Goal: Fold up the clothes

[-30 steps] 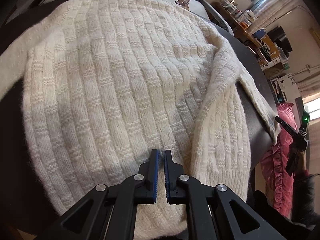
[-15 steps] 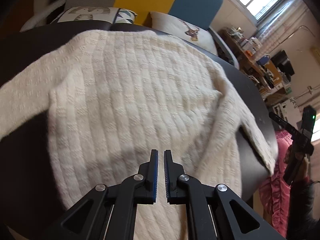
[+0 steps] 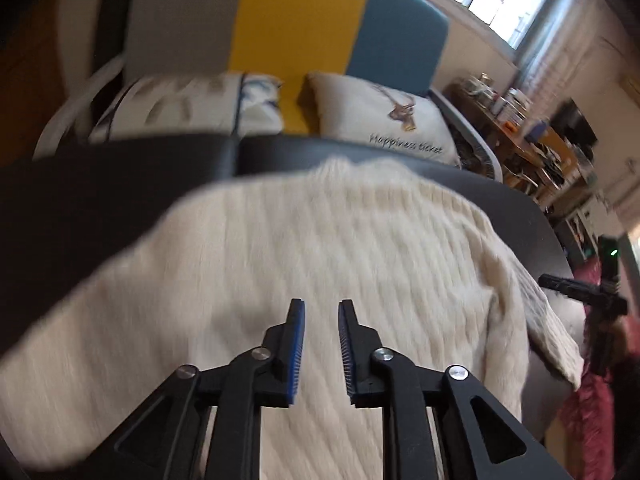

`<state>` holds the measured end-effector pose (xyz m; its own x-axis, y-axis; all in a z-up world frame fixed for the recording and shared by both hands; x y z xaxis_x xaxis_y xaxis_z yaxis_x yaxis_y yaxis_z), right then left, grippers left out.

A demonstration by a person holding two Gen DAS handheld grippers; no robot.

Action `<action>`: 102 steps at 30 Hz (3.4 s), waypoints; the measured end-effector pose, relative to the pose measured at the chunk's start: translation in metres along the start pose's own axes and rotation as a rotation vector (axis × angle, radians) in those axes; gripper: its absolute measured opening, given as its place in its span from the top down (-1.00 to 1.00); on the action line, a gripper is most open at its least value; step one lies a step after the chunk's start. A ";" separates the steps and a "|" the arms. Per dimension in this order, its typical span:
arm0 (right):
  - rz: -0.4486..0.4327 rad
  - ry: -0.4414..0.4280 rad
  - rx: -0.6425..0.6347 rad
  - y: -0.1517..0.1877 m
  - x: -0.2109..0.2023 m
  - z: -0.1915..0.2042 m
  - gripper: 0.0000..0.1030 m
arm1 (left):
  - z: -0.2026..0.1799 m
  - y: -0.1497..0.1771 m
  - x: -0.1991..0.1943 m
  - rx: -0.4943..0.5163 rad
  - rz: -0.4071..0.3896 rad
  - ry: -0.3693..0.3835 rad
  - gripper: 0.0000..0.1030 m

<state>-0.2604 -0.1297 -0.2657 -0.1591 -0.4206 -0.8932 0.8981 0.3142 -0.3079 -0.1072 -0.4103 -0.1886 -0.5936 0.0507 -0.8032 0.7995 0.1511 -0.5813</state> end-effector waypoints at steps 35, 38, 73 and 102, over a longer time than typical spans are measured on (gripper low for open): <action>0.023 0.053 -0.374 -0.089 0.085 0.072 0.88 | -0.029 -0.103 0.155 0.353 0.064 -0.082 0.73; 0.026 0.015 -0.288 -0.093 0.083 0.068 0.69 | -0.025 -0.106 0.165 0.290 0.085 -0.073 0.61; -0.112 0.309 0.187 0.142 -0.083 -0.154 0.61 | -0.060 0.171 -0.023 -0.247 0.075 -0.011 0.52; 0.003 0.084 -0.309 0.268 -0.002 0.197 0.53 | -0.042 0.235 -0.069 -0.169 0.046 -0.201 0.52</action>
<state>0.0615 -0.2122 -0.2816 -0.2018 -0.3515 -0.9142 0.7333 0.5646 -0.3789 0.1180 -0.3366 -0.2647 -0.5129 -0.1329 -0.8481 0.7887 0.3172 -0.5267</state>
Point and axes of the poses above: each gripper's, at about its wrist camera, not at the fingertips, and x roughly the way its jaws point, z to its left, y to its underside, the point moved 10 cm from there along x, roughly the way its jaws point, and after that the axes turned 14 degrees about x, right-handed, at the moved point
